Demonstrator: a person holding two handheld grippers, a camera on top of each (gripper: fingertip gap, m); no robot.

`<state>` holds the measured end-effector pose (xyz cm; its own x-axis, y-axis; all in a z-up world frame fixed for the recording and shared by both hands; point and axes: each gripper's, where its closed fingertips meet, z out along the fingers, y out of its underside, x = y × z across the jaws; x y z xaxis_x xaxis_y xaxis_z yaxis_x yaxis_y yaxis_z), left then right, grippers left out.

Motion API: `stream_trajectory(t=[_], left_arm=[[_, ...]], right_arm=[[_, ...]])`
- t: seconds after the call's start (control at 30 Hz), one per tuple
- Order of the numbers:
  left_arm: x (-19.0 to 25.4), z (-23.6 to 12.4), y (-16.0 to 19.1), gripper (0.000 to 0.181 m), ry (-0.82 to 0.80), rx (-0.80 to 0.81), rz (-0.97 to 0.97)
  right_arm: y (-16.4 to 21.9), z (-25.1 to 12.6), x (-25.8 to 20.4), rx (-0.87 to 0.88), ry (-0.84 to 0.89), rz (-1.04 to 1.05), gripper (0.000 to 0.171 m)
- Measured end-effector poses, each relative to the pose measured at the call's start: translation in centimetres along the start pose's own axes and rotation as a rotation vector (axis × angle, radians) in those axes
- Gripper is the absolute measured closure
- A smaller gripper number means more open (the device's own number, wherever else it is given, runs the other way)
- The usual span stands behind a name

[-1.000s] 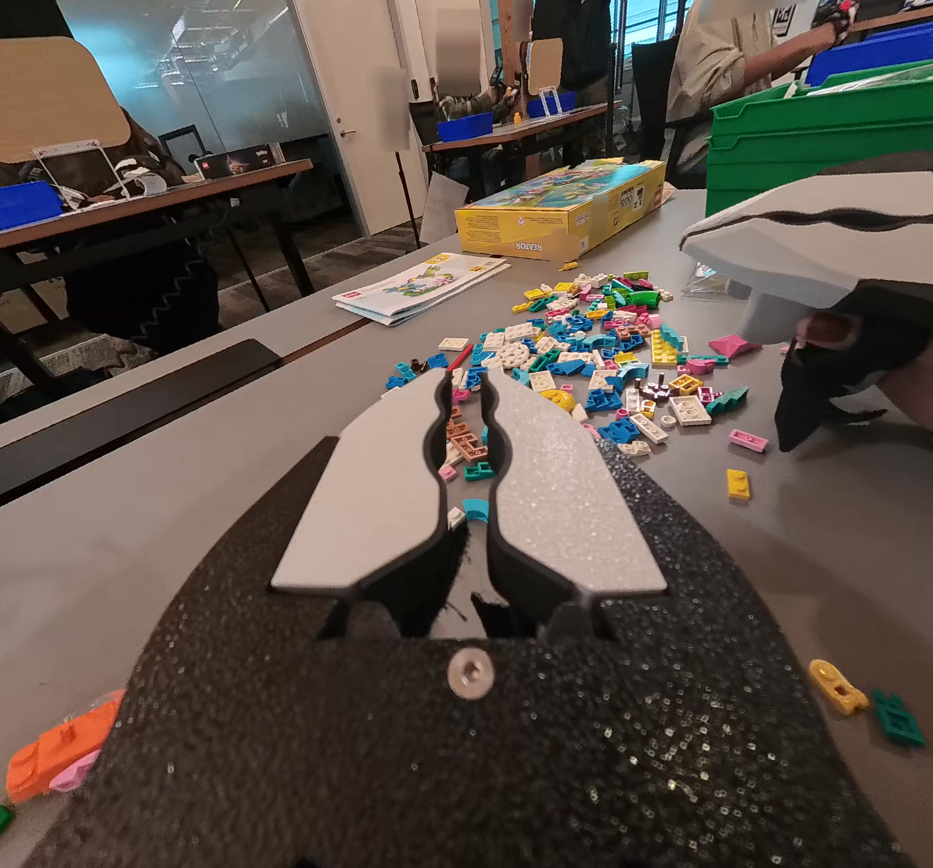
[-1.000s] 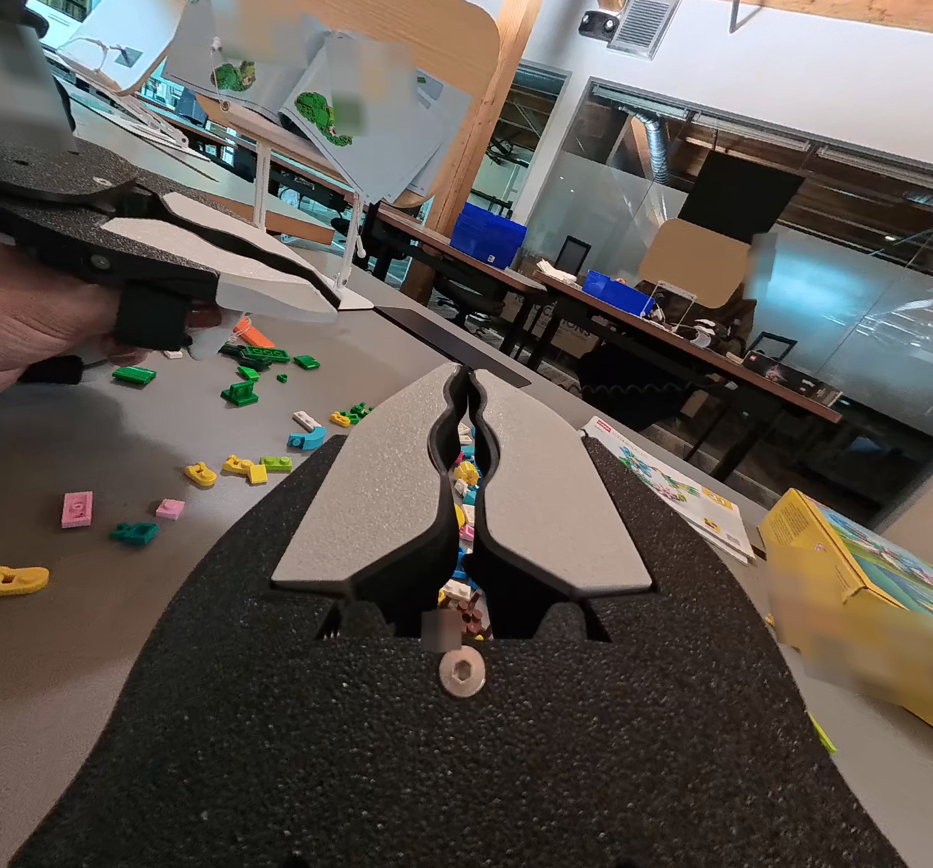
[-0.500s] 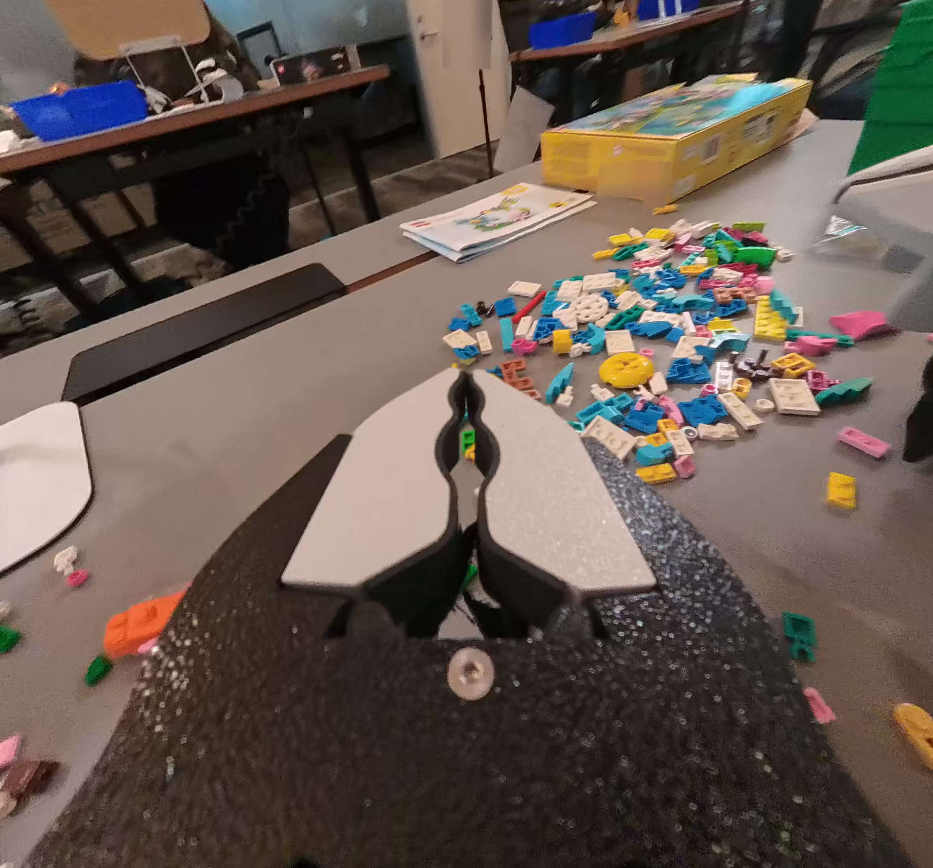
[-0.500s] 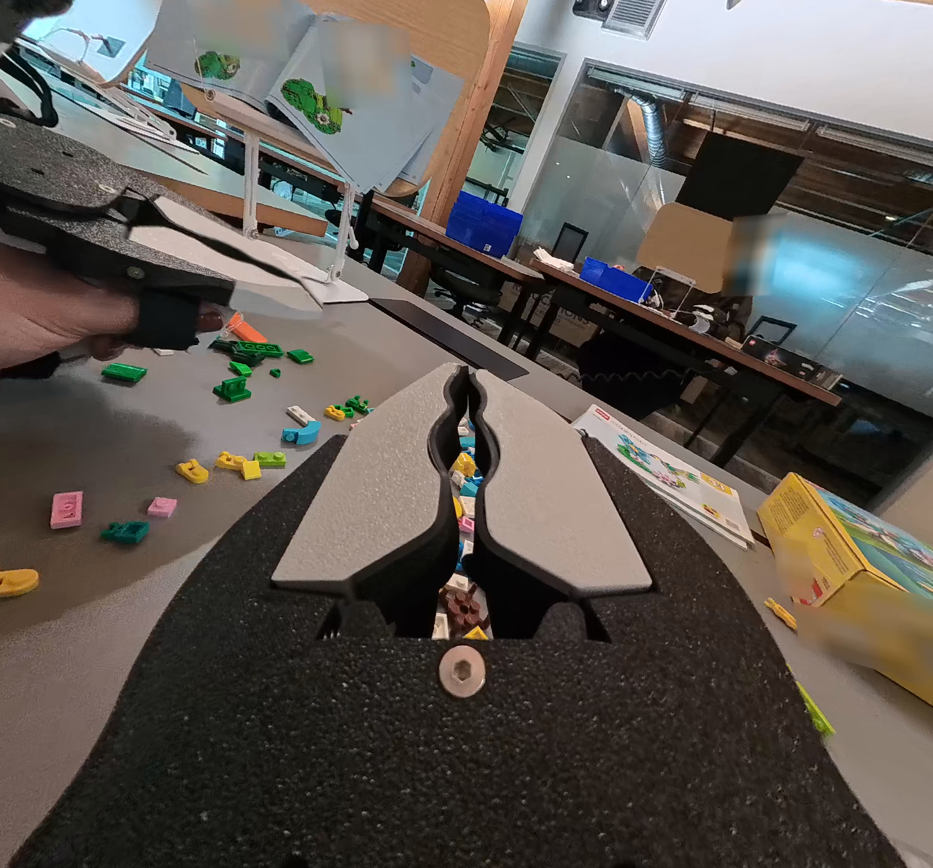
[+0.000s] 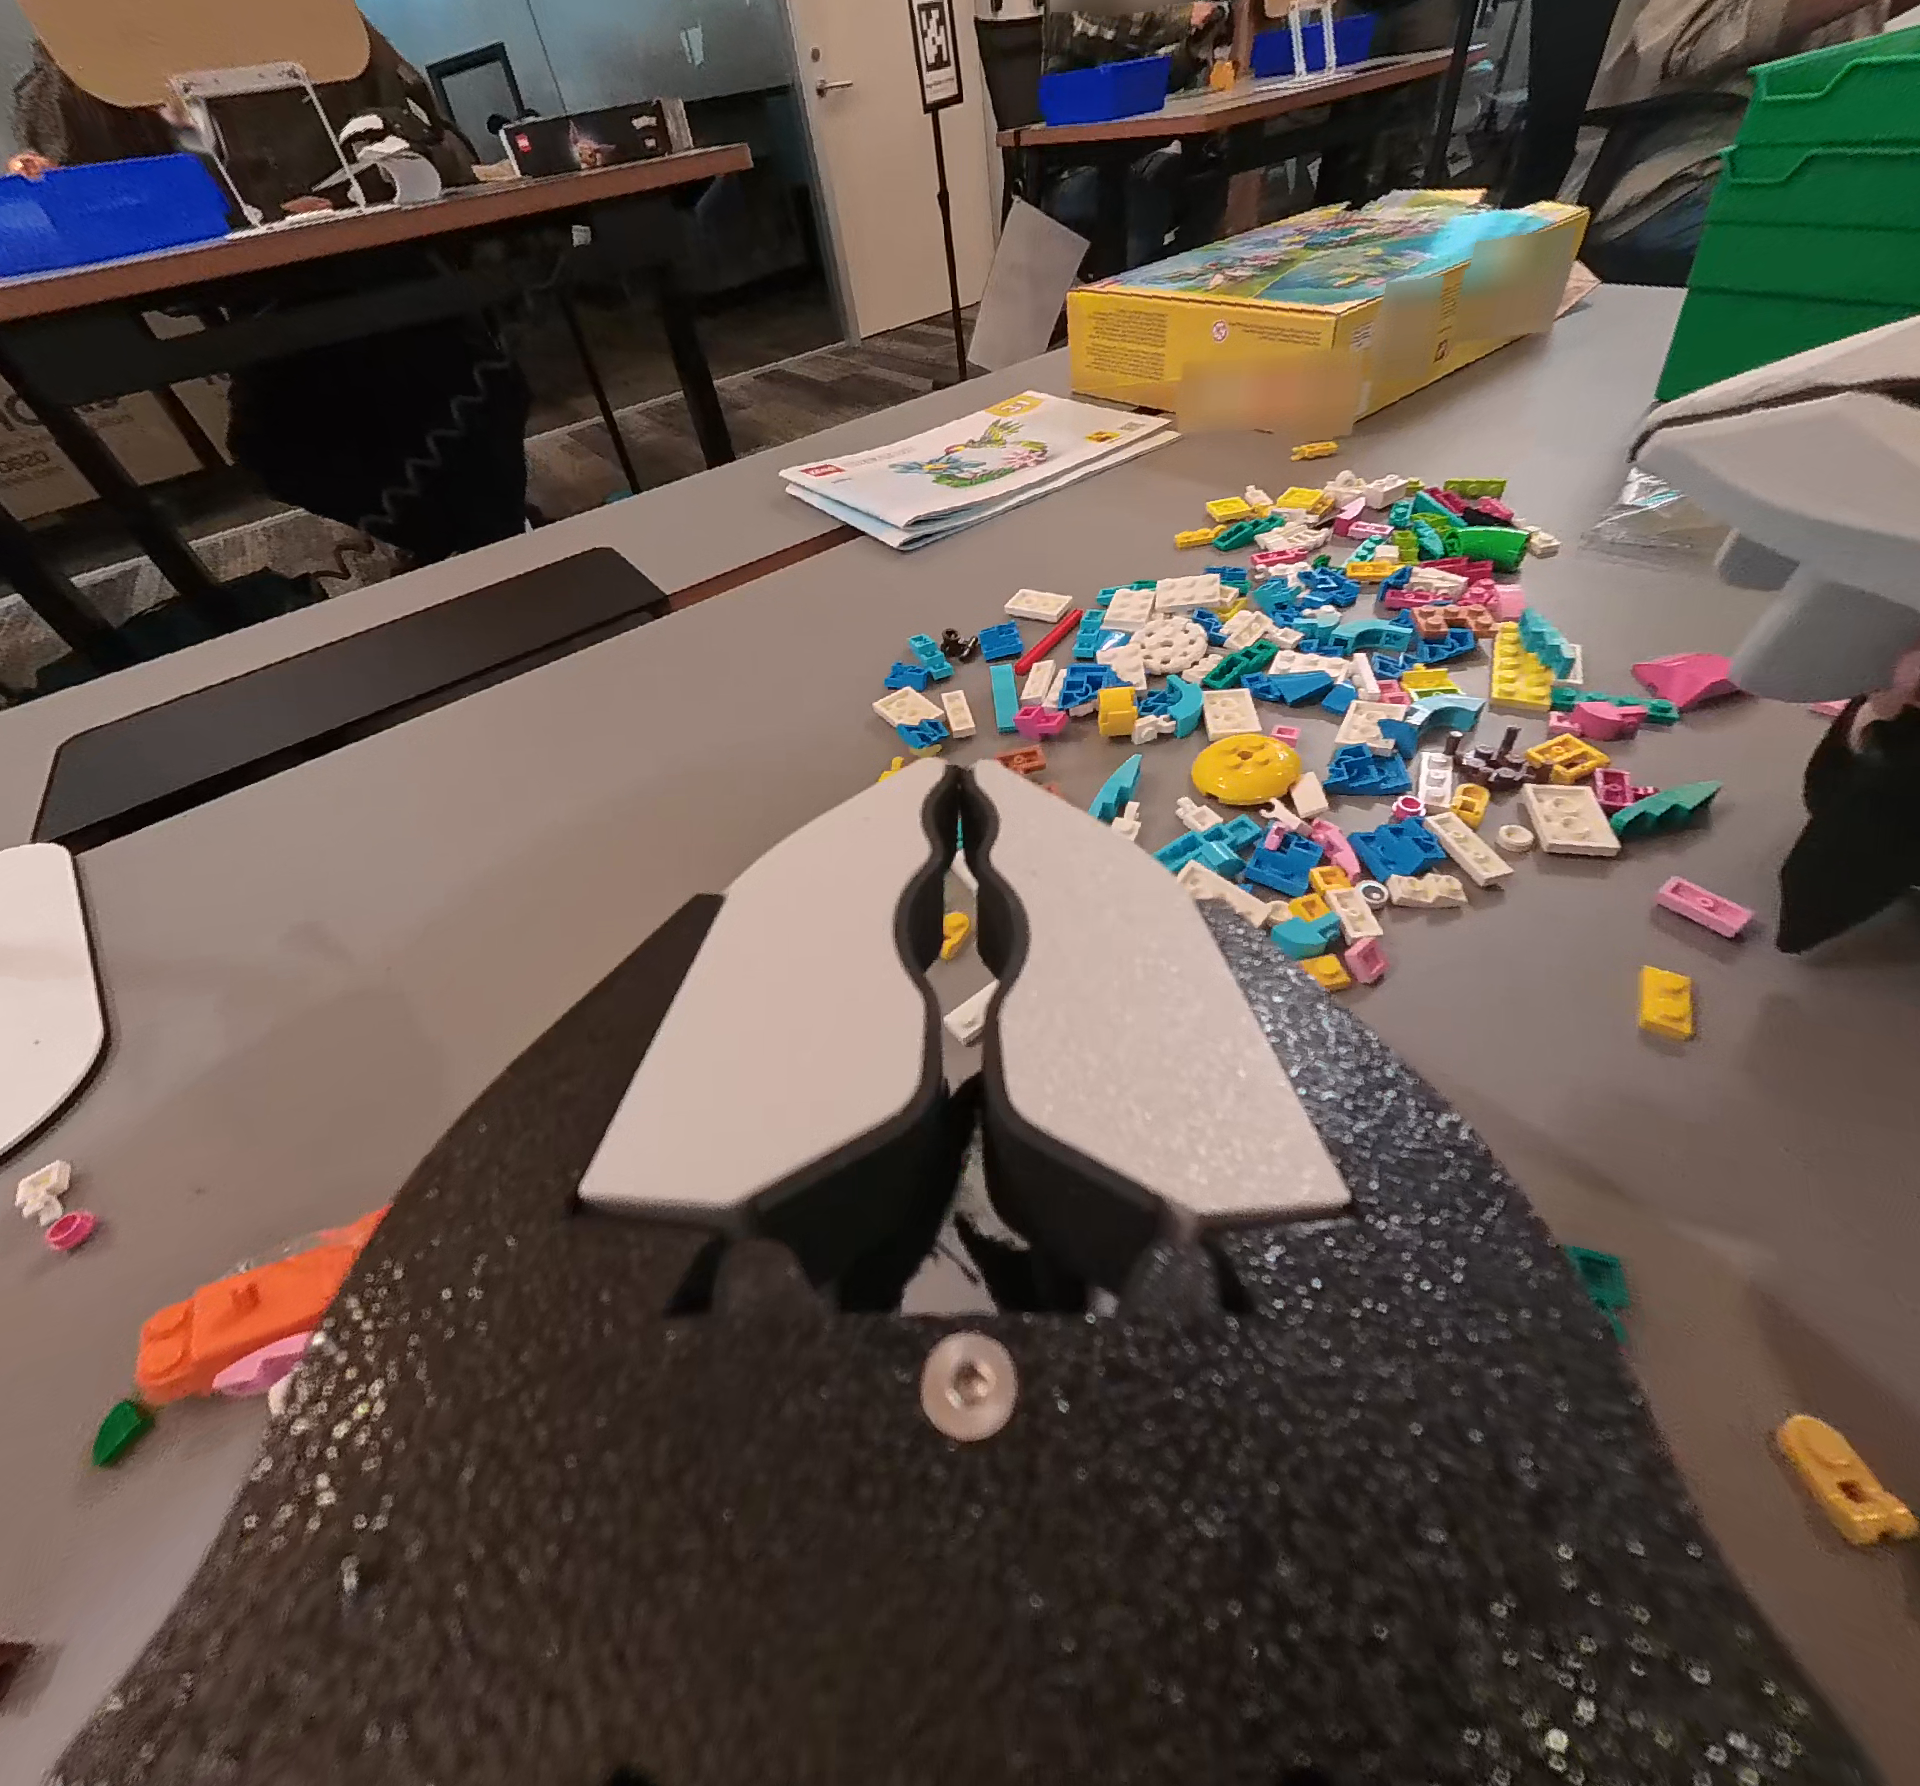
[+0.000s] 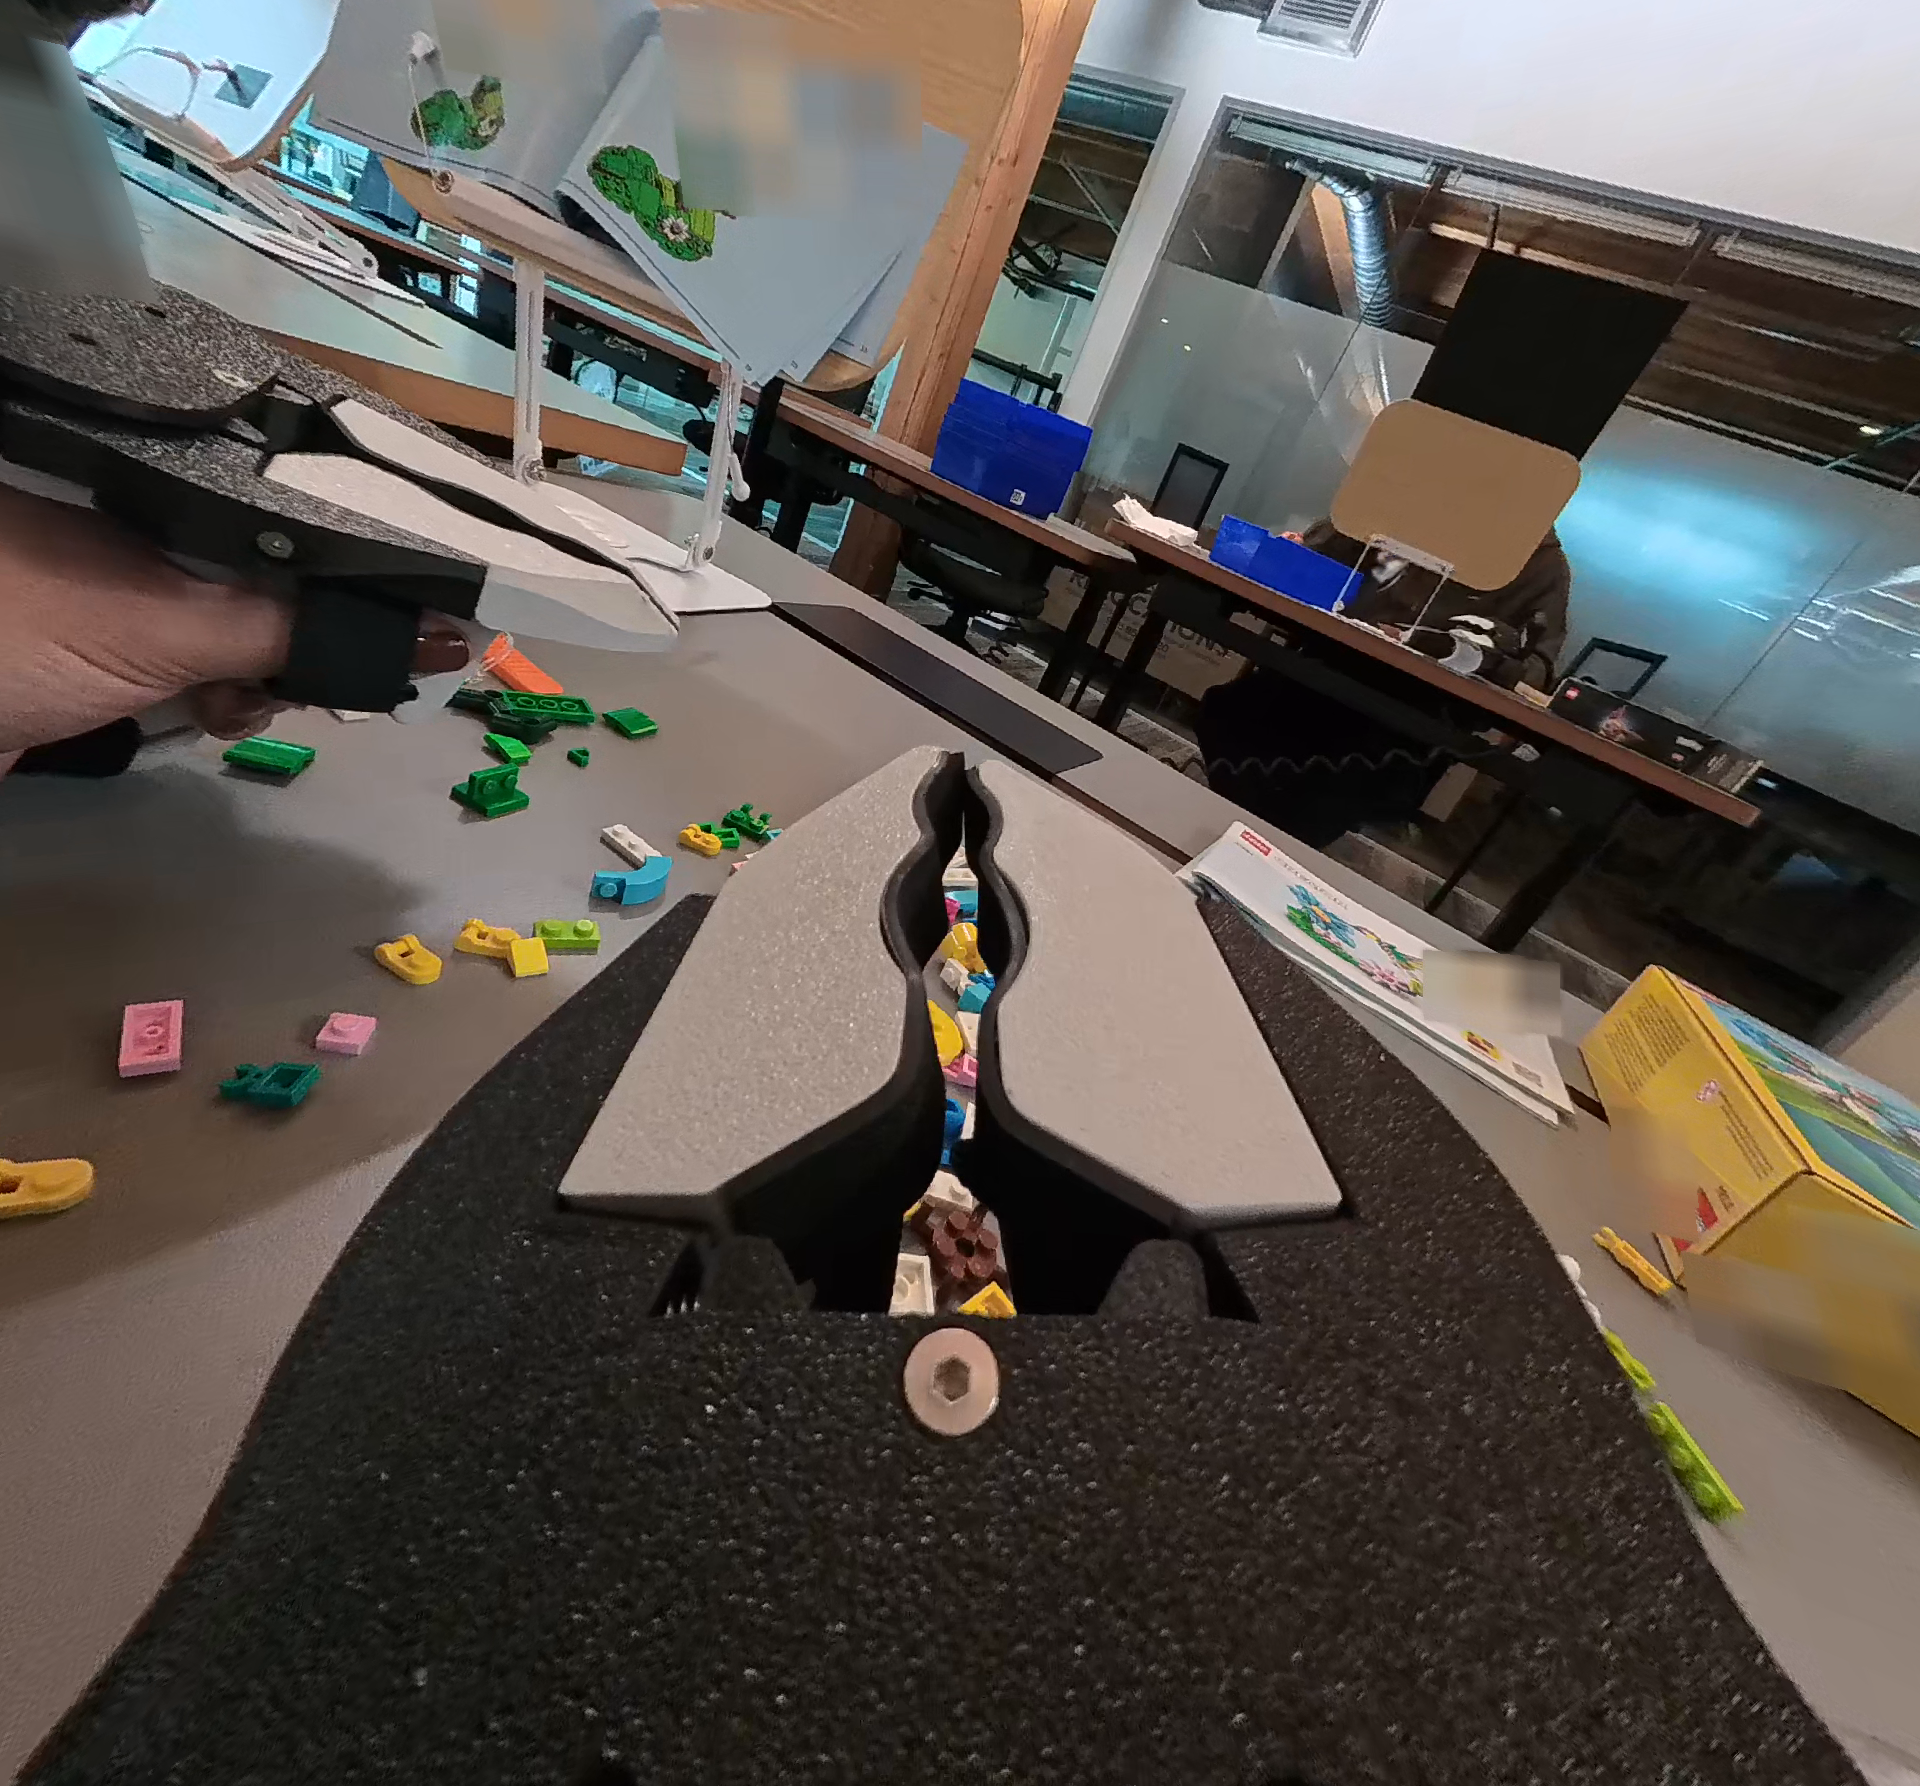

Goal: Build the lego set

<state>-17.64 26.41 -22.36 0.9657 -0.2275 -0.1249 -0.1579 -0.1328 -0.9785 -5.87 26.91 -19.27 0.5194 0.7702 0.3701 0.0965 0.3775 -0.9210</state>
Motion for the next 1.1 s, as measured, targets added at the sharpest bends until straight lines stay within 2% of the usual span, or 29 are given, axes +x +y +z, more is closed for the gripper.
stream_trajectory(t=[1.1], left_arm=[[1.03, 0.05, -0.36, 0.181, 0.059, 0.022, 0.016]], right_arm=[[0.28, 0.09, -0.11, -0.011, -0.015, 0.019, 0.171]])
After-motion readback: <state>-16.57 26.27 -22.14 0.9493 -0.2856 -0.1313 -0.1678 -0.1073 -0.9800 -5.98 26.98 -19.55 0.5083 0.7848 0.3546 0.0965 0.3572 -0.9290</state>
